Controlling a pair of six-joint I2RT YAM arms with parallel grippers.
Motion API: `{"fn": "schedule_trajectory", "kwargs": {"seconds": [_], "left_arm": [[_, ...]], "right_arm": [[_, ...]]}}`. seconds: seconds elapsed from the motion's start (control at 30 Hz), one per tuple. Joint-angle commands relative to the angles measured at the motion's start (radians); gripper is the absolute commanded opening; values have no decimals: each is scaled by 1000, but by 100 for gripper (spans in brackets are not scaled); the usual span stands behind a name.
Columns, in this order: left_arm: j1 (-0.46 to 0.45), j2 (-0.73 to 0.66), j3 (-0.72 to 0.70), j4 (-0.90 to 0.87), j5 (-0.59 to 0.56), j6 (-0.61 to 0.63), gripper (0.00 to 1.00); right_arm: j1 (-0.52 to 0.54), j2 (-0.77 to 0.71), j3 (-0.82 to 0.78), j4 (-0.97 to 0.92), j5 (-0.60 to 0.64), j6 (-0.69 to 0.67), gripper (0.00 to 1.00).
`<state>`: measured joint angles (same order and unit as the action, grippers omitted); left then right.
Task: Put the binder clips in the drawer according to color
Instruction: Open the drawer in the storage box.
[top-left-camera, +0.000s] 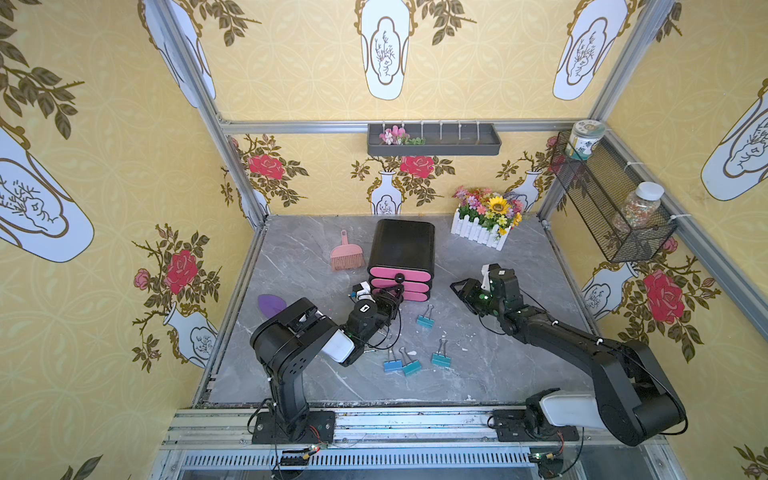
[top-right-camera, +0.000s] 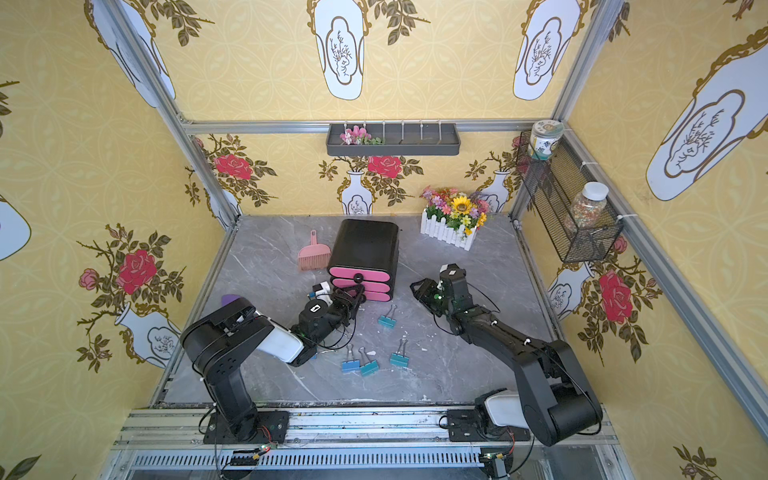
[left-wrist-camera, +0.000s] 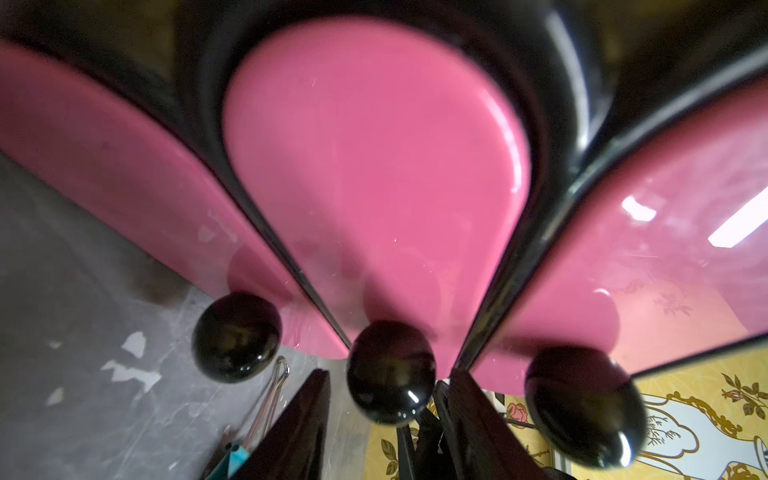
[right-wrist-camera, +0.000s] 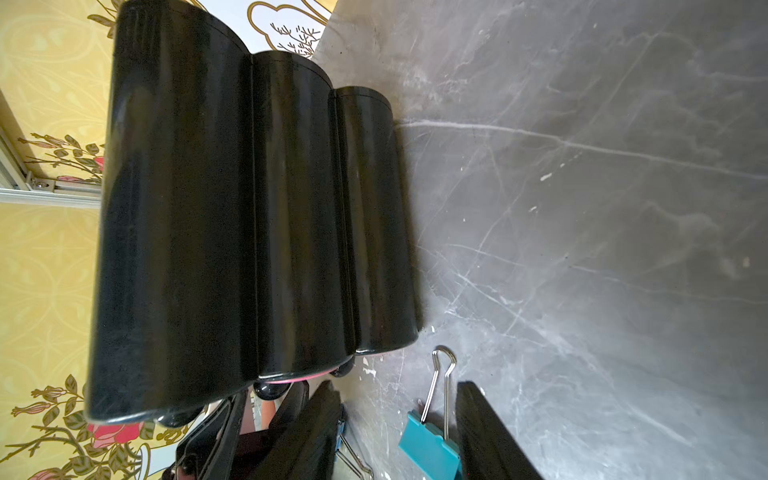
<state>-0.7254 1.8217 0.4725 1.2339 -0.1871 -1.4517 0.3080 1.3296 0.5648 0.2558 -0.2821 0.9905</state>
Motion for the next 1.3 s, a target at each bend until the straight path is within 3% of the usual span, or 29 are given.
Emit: {"fn": "schedule_trajectory", "kwargs": {"seconds": [0.0, 0.57, 1.27], "left_arm": [[4, 20, 15, 27, 2, -1, 51], [8, 34, -1, 65, 7, -22, 33], [-94, -167, -230, 68, -40, -103, 35]], "right_arm": [[-3, -19, -12, -1, 3, -6, 50], [-14, -125, -43, -64, 6, -11, 50], [14, -190, -72, -113, 32, -29, 50]]}}
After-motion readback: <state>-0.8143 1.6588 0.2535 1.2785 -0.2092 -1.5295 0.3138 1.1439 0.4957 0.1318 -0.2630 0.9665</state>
